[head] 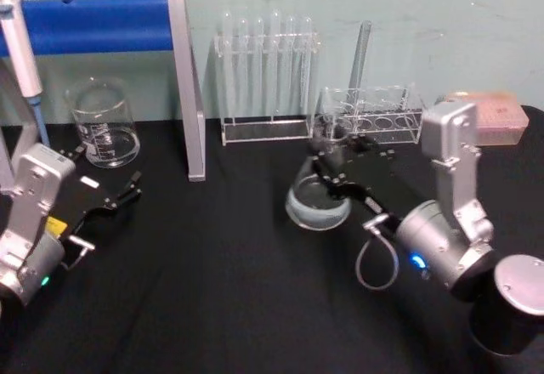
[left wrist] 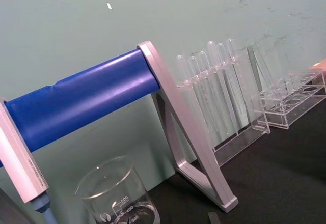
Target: Grasp the erlenmeyer flask with one hand, shake it three times, then place it back.
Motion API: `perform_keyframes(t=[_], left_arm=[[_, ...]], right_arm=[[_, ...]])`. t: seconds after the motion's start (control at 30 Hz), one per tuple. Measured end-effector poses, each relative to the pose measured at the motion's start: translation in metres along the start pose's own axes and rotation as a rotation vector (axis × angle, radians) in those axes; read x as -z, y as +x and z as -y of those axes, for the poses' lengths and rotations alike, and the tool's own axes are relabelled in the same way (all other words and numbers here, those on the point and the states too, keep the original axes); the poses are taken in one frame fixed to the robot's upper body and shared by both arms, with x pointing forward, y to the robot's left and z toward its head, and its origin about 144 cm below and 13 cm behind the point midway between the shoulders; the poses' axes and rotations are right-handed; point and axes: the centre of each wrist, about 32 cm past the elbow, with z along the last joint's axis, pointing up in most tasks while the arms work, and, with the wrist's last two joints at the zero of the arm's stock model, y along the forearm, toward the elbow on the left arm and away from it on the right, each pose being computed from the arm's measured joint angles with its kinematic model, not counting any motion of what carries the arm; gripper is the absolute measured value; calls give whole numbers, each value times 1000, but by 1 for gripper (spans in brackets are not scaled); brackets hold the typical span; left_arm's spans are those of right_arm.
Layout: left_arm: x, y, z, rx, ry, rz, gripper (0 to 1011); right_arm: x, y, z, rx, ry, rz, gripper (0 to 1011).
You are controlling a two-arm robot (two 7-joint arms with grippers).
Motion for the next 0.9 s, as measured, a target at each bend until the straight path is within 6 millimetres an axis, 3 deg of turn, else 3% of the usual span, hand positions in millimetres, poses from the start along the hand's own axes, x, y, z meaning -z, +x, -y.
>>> perform_keyframes(t=[0.27,0.9], left_arm=[[0,0,0,0,0,0,1001],[0,0,0,0,0,0,1001]], right_arm=[[1,-10,-15,-121,-9,-10,448],[2,-5,-13,-161,-9,-8,449]])
